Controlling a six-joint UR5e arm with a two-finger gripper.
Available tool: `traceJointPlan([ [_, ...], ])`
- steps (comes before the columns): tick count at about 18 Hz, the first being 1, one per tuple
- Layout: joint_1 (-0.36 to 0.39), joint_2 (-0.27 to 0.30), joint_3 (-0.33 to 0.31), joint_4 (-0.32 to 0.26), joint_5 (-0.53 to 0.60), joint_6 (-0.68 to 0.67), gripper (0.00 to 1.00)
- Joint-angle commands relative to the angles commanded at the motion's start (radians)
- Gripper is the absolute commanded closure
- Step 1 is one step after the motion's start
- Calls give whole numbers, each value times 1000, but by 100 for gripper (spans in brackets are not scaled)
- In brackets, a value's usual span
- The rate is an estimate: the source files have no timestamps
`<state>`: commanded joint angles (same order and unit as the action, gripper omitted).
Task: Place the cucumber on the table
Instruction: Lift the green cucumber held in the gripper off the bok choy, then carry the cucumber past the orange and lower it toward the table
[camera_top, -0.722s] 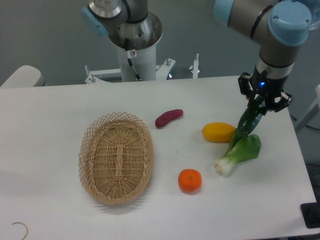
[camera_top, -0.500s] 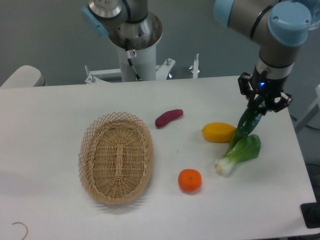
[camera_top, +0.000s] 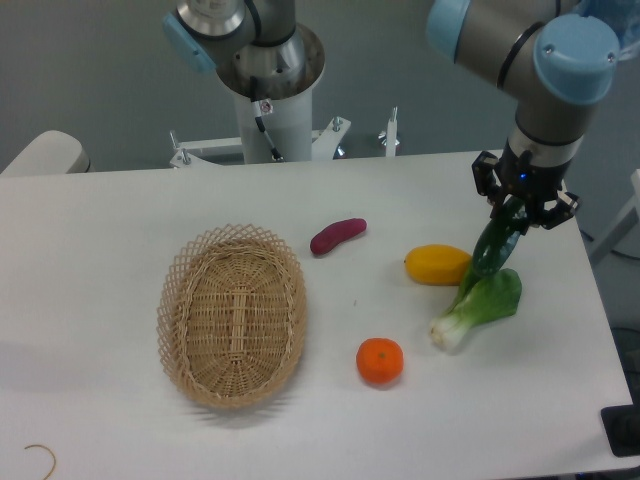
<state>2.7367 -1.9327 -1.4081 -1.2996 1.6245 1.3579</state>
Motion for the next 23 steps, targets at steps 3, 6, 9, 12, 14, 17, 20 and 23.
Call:
traceJointPlan([
  [3,-48,-34,-29,168,-5,-126,78],
  [6,-103,-93,-11,258,-5,-215,78],
  [9,-166,-162,12,402,-14,-223,78],
  [12,-204,-232,53,439,-75,-220,78],
  [14,-225,-270,93,447,-77,-217,78],
  [17,-230,-304,104,464,-77,-151,78],
  [20,-230,-318,97,464,-75,-114,78],
  [23,-224,-321,93,459,-72,-138,78],
])
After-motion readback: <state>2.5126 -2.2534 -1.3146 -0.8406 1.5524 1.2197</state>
